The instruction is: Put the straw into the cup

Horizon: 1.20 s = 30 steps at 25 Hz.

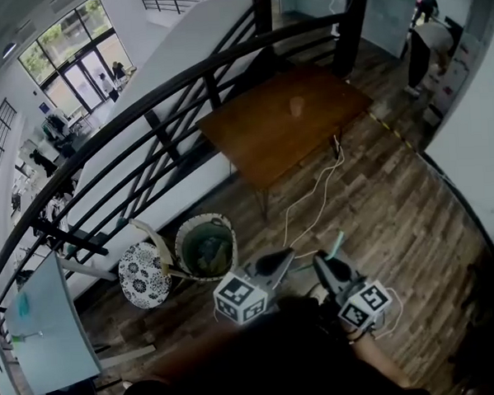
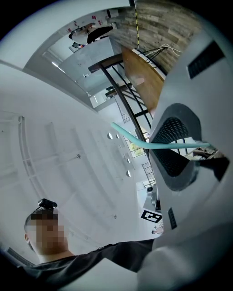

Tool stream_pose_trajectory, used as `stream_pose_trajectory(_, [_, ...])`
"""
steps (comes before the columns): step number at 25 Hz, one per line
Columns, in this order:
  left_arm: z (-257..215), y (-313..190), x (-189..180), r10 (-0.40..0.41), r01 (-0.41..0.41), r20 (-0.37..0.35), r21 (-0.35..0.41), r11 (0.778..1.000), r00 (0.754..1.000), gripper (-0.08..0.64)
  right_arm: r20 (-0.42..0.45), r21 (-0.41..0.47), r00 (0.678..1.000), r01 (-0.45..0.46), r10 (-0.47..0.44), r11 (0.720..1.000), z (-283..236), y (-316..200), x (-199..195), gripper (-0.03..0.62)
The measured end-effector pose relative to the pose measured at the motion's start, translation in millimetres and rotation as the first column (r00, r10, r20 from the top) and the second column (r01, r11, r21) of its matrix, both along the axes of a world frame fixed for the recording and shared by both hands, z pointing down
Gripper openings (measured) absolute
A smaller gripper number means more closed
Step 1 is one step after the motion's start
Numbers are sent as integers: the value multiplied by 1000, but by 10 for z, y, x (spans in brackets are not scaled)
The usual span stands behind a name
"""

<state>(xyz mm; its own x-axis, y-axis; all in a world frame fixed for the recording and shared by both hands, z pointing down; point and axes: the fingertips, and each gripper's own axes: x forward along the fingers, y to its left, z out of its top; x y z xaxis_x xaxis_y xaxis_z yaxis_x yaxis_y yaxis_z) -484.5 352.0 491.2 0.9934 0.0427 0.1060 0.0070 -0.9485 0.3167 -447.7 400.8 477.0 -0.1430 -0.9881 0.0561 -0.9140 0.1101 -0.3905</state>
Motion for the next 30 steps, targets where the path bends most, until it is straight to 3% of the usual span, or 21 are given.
stream_pose_trajectory(8, [-91,132,374,23,-24,-26,-24,999,999,11,4,14,1000,-15,15,1000,-64,155,356,38])
stream_pose_trajectory(15, [-89,295,964,43,-43,-14,-2,999,999,11,20,31,1000,-20,20,999,-57,287,924,38])
stream_pose_trajectory(21, [-111,268,1690,3,-3,3,6,1000,1000,11,6,51,1000,13,-13,999,-154,273,1673,38])
stream_pose_trajectory(30, [-227,628,2817,37,-37,-14,14,999,999,11,-20,63,999,37,-36,997,-271,560,2668,38])
